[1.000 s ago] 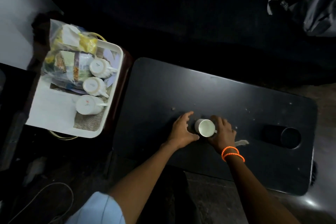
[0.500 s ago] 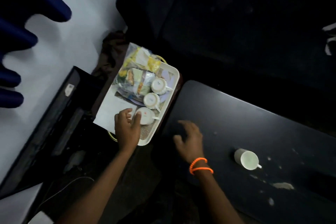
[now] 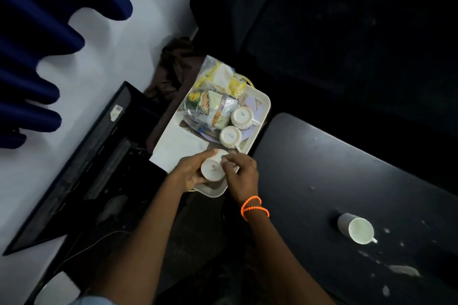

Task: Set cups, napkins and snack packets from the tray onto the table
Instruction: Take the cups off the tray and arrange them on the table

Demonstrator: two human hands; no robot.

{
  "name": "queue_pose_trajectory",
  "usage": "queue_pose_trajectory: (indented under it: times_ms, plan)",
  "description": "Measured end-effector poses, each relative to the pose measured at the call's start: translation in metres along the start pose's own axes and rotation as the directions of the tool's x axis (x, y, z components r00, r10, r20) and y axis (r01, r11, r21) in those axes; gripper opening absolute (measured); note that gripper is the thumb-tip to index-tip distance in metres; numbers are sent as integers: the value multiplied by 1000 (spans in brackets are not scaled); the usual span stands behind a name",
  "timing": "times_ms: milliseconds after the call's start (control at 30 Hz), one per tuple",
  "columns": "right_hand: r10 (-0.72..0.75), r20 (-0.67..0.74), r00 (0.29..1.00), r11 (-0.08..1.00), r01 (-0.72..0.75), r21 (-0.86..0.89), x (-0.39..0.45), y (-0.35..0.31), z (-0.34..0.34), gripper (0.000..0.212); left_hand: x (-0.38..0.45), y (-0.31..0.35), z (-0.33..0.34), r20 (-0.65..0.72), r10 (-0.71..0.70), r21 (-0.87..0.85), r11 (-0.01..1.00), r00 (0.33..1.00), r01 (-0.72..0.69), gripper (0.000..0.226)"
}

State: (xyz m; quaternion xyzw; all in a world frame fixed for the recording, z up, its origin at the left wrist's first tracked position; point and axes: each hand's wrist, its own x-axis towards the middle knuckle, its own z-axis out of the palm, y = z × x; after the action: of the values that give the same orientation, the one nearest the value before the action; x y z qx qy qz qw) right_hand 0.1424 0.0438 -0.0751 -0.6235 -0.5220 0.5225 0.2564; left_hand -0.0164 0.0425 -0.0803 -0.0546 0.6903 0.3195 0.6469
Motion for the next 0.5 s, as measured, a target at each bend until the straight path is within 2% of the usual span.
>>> queue_pose_trajectory:
  times_ms: [67, 133, 167, 233, 300, 333, 400, 500]
  plan:
    - [-54, -57, 997, 997, 57, 57, -1, 3, -12, 13, -8, -9, -4, 118, 20, -104, 995, 993, -8, 44]
    - [40, -77, 996, 990, -29, 140, -3, 4, -25, 36, -9, -18, -5, 232, 100, -139, 988, 968, -69, 48]
    - [143, -37, 989, 968, -132, 215, -4, 5, -33, 45, -9, -21, -3, 276, 149, -140, 984, 950, -113, 50]
    - [304, 161, 939, 867, -343, 361, -7, 10, -47, 45, -6, -27, 7, 343, 218, -159, 972, 914, -172, 52]
    - [323, 327, 888, 801, -441, 406, -12, 19, -63, 38, -3, -30, 23, 436, 227, -175, 971, 871, -165, 62]
    - [314, 338, 887, 790, -441, 426, -15, 24, -72, 36, -2, -32, 33, 478, 216, -159, 975, 851, -158, 67]
    - [286, 259, 923, 797, -379, 470, -20, 35, -89, 37, -1, -36, 53, 539, 197, -76, 980, 819, -186, 70]
    - [246, 38, 969, 862, -237, 448, -28, 55, -113, 46, -2, -48, 88, 590, 203, 145, 926, 782, -349, 66]
